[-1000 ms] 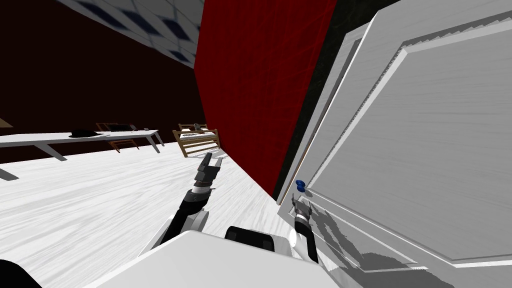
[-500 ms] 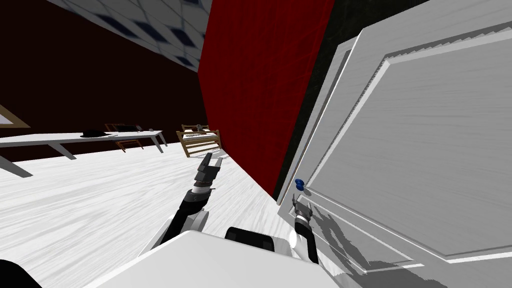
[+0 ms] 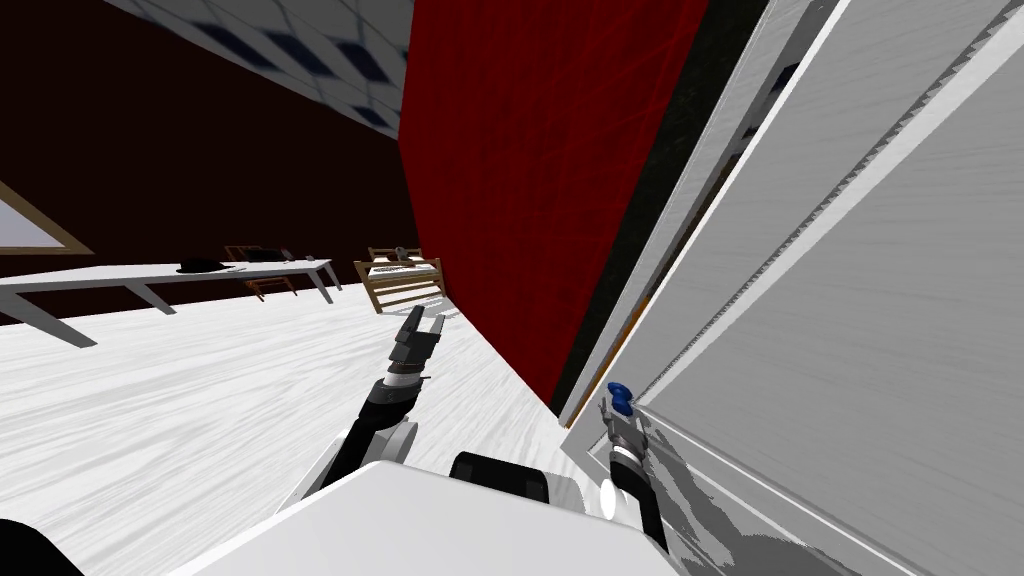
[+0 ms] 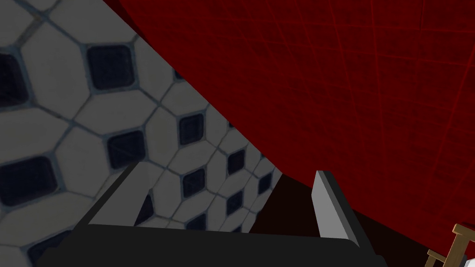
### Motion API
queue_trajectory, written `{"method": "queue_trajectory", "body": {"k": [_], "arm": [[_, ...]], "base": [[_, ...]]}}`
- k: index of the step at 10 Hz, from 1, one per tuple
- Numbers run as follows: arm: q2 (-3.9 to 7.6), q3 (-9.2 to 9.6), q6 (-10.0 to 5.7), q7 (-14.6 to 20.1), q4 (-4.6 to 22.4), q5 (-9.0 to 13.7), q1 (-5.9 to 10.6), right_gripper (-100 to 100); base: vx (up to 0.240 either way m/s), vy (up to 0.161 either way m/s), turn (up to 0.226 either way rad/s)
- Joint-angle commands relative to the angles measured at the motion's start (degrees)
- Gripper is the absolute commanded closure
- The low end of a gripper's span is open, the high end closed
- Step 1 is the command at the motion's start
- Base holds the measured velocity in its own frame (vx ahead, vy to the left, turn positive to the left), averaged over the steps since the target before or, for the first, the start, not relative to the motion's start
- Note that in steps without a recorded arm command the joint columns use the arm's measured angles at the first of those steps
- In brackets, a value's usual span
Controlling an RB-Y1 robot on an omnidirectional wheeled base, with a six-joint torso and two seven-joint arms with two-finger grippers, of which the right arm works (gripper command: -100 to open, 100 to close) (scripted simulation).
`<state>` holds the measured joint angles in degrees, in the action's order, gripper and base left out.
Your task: Pull the door open
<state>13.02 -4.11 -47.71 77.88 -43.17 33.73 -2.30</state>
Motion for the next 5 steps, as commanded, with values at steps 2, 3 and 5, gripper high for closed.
{"method": "queue_trajectory", "body": {"k": [2, 3, 5], "arm": [[2.31, -0.15, -0.32, 2.7, 0.3, 0.2, -1.37, -100], [1.80, -0.06, -0.42, 2.1, 0.5, 0.1, -1.07, -100], [1.80, -0.06, -0.42, 2.1, 0.5, 0.1, -1.07, 100]], "base": [[0.164, -0.010, 0.047], [0.066, -0.014, 0.010], [-0.018, -0.002, -0.012]]}}
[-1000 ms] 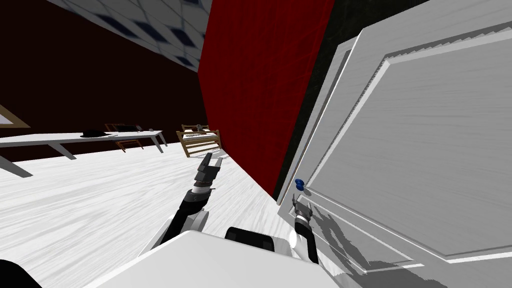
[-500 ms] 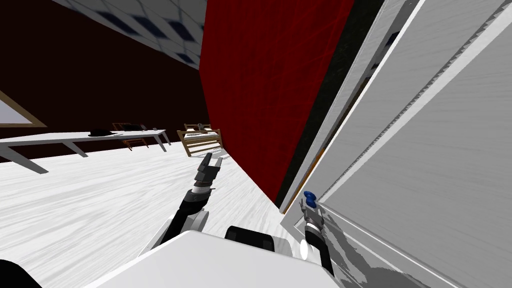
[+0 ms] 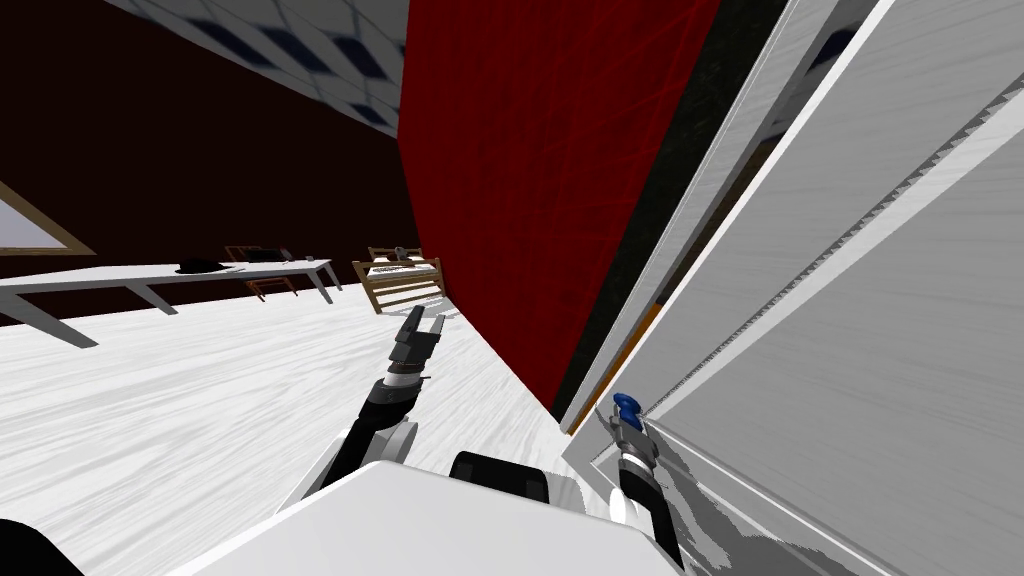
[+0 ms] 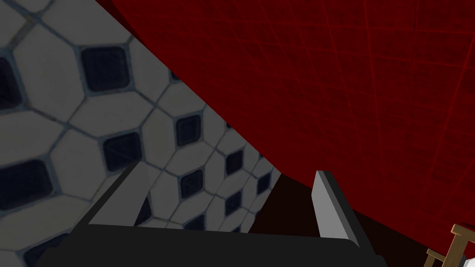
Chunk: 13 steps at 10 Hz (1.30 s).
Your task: Pull the door open
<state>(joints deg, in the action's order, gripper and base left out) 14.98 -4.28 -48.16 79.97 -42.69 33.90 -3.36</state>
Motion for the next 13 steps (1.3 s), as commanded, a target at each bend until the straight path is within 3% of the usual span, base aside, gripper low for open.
{"method": "queue_trajectory", "body": {"k": [1, 4, 13], "arm": [[-0.15, 0.11, 0.02, 0.0, 0.0, 0.0, -0.01, 100], [-0.15, 0.11, 0.02, 0.0, 0.0, 0.0, -0.01, 100], [2.54, 6.90, 0.83, 6.7, -2.9, -3.3, -1.72, 100]], "base": [[-0.022, 0.002, 0.015], [-0.004, 0.001, 0.001], [-0.227, -0.003, 0.080]]}}
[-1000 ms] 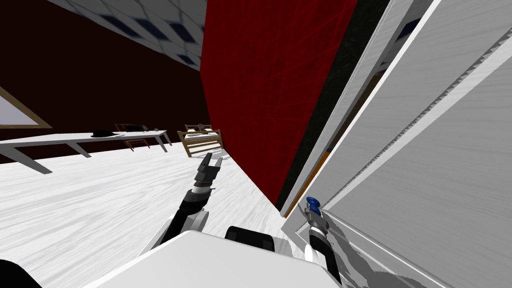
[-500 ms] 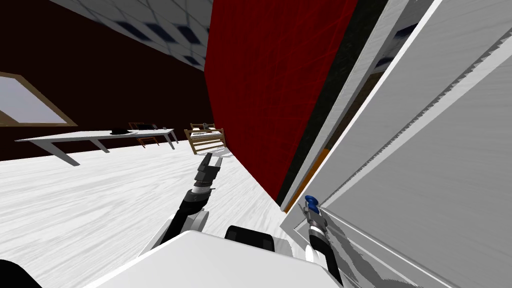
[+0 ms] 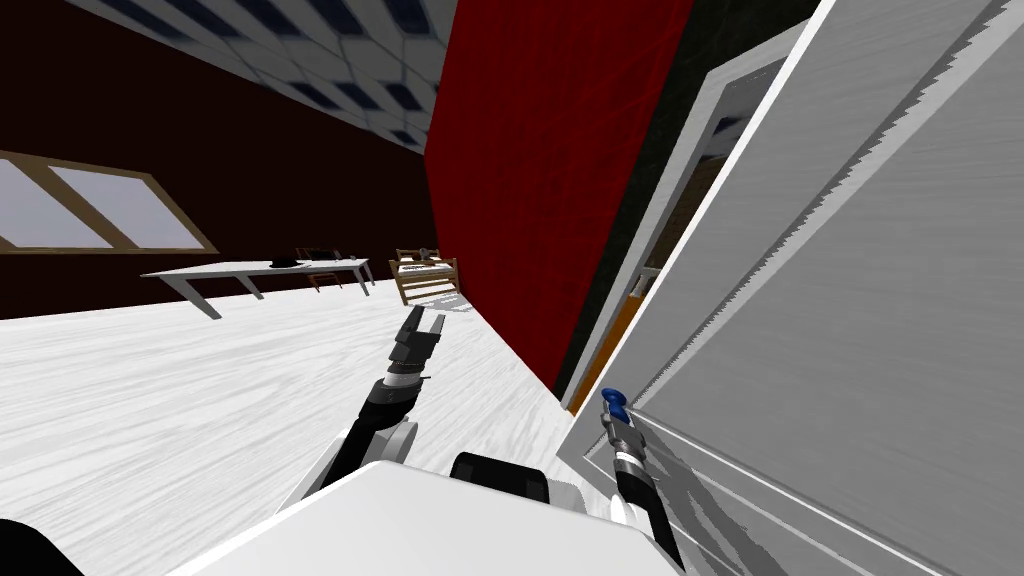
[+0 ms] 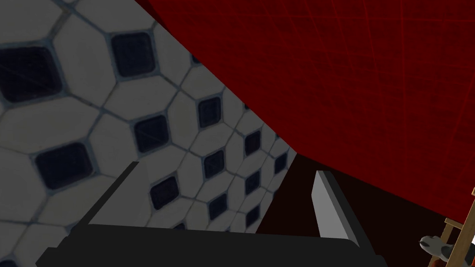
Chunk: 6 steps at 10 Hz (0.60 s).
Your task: Pull the door open
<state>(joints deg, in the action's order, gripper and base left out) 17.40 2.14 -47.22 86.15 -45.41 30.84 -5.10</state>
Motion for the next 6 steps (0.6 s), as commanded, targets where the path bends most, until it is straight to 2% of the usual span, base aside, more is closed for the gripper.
{"method": "queue_trajectory", "body": {"k": [1, 2, 6], "arm": [[0.00, 0.00, 0.00, 0.0, 0.0, 0.0, 0.00, 100], [0.65, 1.41, -0.29, 1.3, -0.4, -0.7, -0.70, 100], [2.72, 4.74, -1.53, 4.6, -1.6, -2.6, -2.18, 100]], "base": [[-0.112, 0.000, 0.016], [-0.184, -0.016, 0.077], [-0.253, -0.018, 0.099]]}}
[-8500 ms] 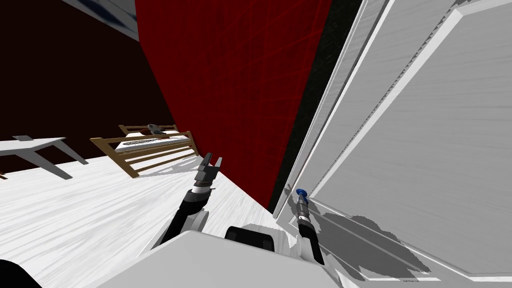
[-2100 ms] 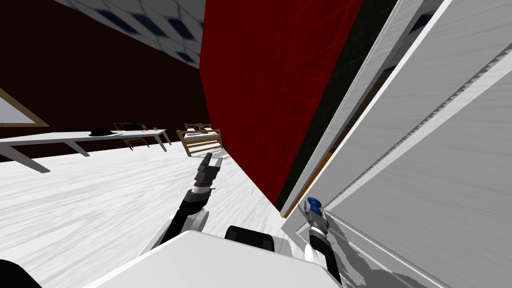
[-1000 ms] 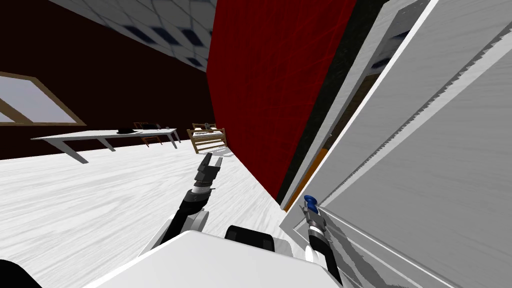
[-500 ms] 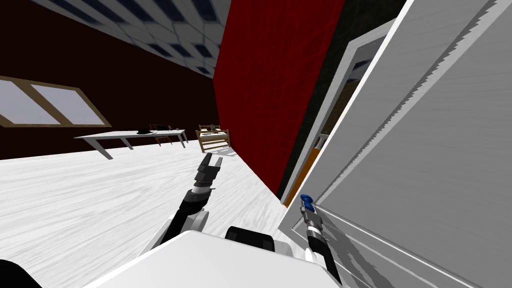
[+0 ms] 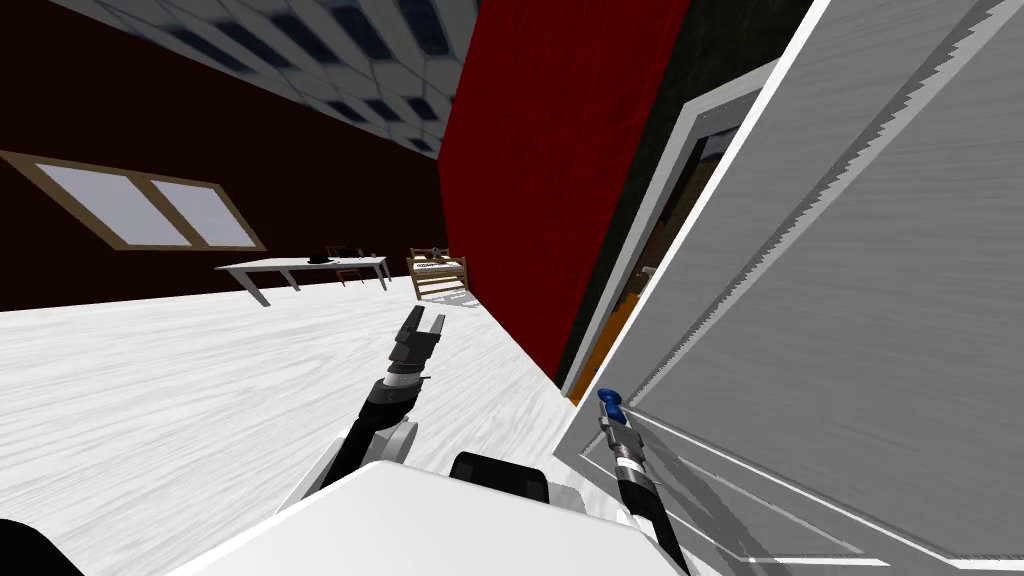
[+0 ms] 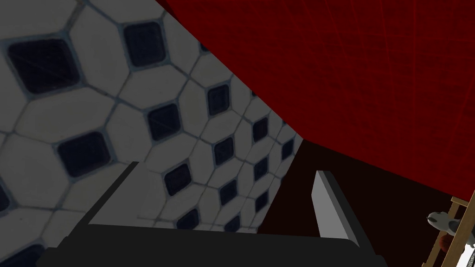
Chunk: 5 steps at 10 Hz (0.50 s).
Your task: Pull the door open
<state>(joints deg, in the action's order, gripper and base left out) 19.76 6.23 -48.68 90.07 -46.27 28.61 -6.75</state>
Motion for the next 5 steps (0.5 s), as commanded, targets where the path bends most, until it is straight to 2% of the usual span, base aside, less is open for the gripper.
{"method": "queue_trajectory", "body": {"k": [1, 3, 4, 5], "arm": [[0.74, 1.30, -0.31, 1.3, -0.9, -0.7, -0.81, 100], [1.59, 2.66, -0.82, 2.6, -1.4, -1.4, -1.42, 100], [1.31, 2.30, -0.42, 2.1, -1.3, -1.2, -1.25, 100], [2.04, 3.40, -1.29, 3.3, -1.3, -1.8, -1.99, 100]], "base": [[-0.255, -0.019, 0.082], [-0.249, -0.039, 0.071], [-0.100, -0.011, 0.021], [-0.153, -0.004, 0.100]]}}
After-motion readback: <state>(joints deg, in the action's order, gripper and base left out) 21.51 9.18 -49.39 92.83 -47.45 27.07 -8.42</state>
